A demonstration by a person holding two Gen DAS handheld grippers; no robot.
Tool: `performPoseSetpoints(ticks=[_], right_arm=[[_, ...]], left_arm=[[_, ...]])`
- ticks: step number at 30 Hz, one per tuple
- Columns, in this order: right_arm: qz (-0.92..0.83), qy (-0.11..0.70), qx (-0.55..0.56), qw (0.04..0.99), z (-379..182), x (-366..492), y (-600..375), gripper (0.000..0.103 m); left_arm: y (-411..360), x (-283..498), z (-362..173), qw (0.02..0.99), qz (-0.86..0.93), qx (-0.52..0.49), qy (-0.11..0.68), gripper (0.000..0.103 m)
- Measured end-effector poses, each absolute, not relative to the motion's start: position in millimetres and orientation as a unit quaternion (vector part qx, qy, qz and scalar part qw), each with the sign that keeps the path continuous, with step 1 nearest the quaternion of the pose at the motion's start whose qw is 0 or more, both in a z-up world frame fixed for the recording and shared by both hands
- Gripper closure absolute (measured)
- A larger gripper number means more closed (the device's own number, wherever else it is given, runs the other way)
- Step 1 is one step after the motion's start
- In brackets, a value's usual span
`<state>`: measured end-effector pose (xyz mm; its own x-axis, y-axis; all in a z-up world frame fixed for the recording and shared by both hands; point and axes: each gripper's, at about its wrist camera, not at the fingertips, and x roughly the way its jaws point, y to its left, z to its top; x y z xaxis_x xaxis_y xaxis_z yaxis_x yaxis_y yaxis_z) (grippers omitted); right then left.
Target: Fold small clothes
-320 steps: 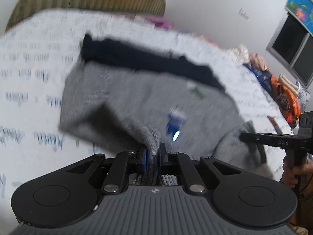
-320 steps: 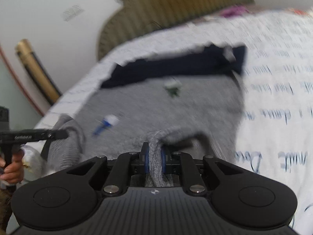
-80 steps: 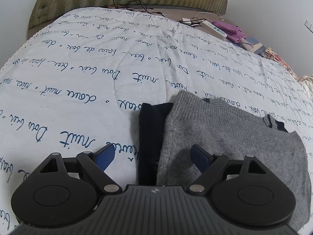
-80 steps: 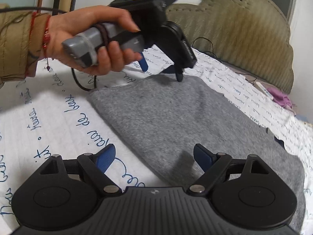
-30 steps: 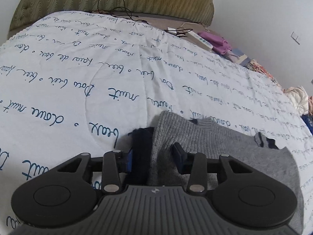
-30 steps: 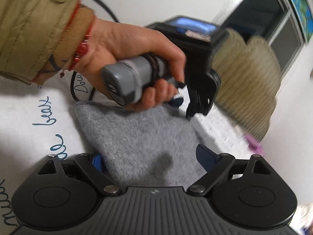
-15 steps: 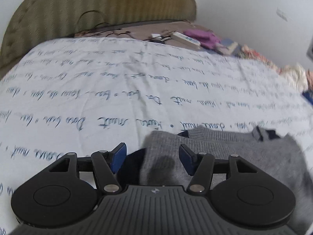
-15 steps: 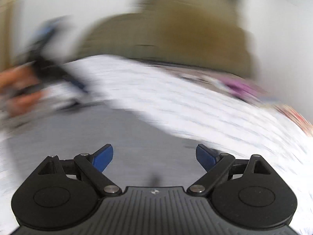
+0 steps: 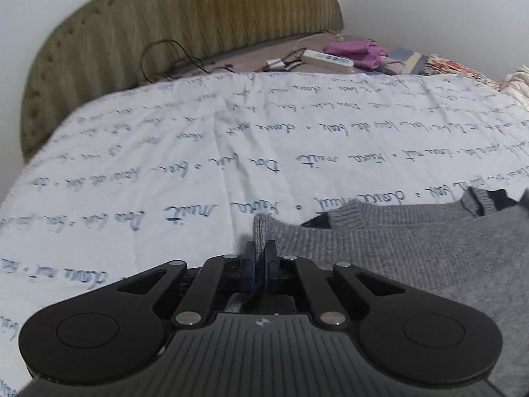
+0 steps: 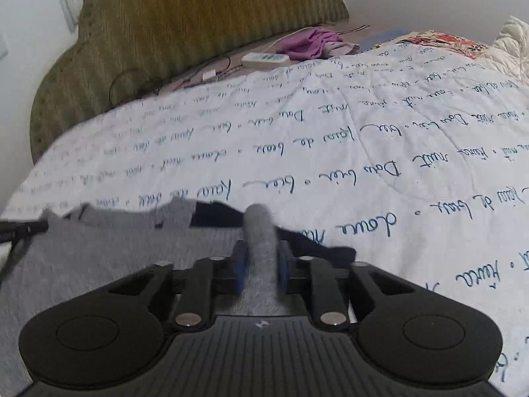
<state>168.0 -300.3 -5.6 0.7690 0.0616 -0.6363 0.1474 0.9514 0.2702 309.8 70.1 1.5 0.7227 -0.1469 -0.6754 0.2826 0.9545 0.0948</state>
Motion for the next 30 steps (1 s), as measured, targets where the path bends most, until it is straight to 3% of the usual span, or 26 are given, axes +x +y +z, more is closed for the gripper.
performPoseSetpoints(ticks=[5,6,8,9,10,12,14,17,21,23,27,30], right_arm=[[-0.093,0.344,0.094,0.93,-12.0,185.5,-301.4,0.085],[-0.104,0.345,0.089,0.929,-11.1,182.5,-299.8,0.085],[-0.115,0.311,0.076,0.94,2.2,163.9,-291.7,0.085],[-0.112,0.29,0.068,0.948,10.6,152.6,-285.2,0.085],[-0.098,0.278,0.065,0.953,16.5,143.8,-278.9,0.08],[-0.046,0.296,0.076,0.951,16.6,139.1,-269.7,0.063],[-0.025,0.333,0.092,0.938,3.8,144.3,-267.6,0.032],[-0.078,0.364,0.093,0.924,-12.7,148.9,-272.3,0.03],[-0.073,0.33,0.116,0.934,0.0,125.1,-265.2,0.029],[-0.056,0.323,0.092,0.94,2.7,117.3,-251.7,0.017],[-0.086,0.373,0.072,0.921,-12.7,130.0,-244.5,0.016],[-0.075,0.337,0.067,0.936,1.9,109.4,-226.5,0.016]], left_arm=[[63.6,310.7,-6.3,0.919,-0.088,0.136,0.359,0.094],[61.4,305.5,-2.5,0.921,-0.087,0.143,0.352,0.081],[60.6,296.0,5.9,0.925,-0.086,0.144,0.342,0.074],[60.7,291.7,9.5,0.926,-0.078,0.145,0.339,0.063],[60.8,287.3,12.3,0.928,-0.072,0.145,0.335,0.054],[60.2,276.8,15.2,0.93,-0.068,0.15,0.329,0.049],[57.6,267.4,14.5,0.928,-0.062,0.159,0.331,0.049],[59.5,255.0,9.9,0.926,-0.058,0.163,0.337,0.045],[67.6,241.2,8.3,0.925,-0.054,0.155,0.342,0.044],[68.8,237.6,7.9,0.925,-0.054,0.155,0.342,0.042],[72.4,234.8,7.6,0.924,-0.048,0.151,0.347,0.041],[79.9,235.2,11.6,0.925,-0.05,0.13,0.354,0.04]])
